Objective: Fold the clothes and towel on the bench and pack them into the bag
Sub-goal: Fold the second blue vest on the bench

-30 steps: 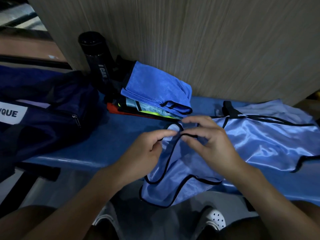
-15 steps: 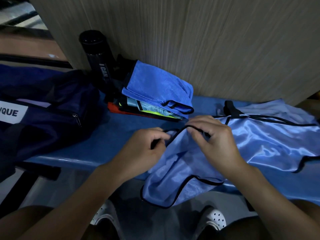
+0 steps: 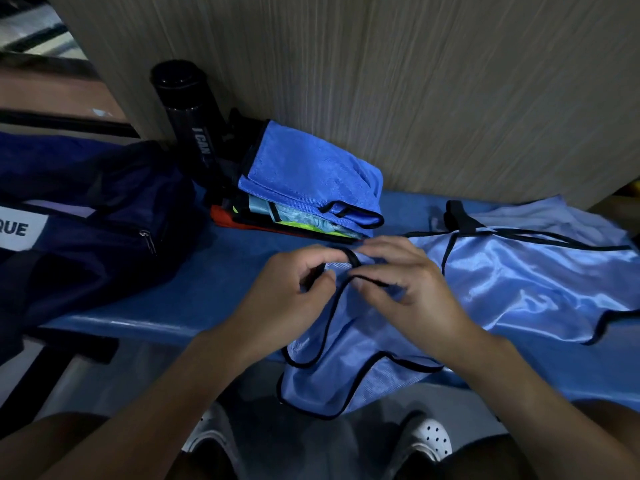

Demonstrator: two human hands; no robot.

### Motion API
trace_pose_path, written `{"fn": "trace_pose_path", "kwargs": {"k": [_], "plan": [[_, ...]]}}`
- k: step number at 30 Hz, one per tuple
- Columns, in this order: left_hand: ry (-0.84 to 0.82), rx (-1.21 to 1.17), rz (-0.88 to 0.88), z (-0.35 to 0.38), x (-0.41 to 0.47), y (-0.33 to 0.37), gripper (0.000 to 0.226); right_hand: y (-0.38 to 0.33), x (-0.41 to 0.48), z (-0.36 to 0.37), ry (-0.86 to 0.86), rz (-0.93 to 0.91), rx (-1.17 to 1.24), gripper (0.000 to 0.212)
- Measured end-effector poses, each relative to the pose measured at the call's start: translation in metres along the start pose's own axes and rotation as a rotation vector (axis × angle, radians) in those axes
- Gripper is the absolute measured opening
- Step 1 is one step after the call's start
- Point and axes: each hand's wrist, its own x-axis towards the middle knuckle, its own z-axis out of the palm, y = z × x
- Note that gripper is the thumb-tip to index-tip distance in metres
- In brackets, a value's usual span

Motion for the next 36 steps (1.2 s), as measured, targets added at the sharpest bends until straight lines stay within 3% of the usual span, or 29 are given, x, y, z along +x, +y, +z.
{"fn": "trace_pose_path", "kwargs": {"k": [16, 19, 21, 24, 30, 34, 36], "plan": [[-0.082, 0.090, 0.078, 0.000, 0.002, -0.004, 0.062, 0.001, 0.002, -0.004, 0.001, 0.055, -0.063, 0.029], [-0.066, 0.108, 0.118, 0.001, 0.003, -0.004, 0.063, 0.003, 0.004, -0.005, 0.066, 0.077, -0.082, 0.027], [-0.028, 0.088, 0.125, 0.001, 0.004, -0.008, 0.056, 0.003, 0.005, -0.005, 0.106, 0.082, -0.077, 0.022], [0.032, 0.085, 0.112, 0.003, 0.006, -0.009, 0.028, 0.001, 0.007, -0.006, 0.105, 0.073, -0.053, 0.015], [0.082, -0.018, 0.070, 0.014, 0.020, -0.009, 0.046, -0.004, 0.008, -0.007, 0.073, 0.071, 0.026, 0.006], [0.072, -0.038, 0.143, 0.021, 0.026, -0.011, 0.011, -0.005, 0.004, -0.011, 0.063, 0.151, 0.036, 0.006], [0.092, -0.025, 0.170, 0.024, 0.026, -0.011, 0.004, -0.006, 0.000, -0.014, 0.068, 0.179, 0.044, 0.011]]}}
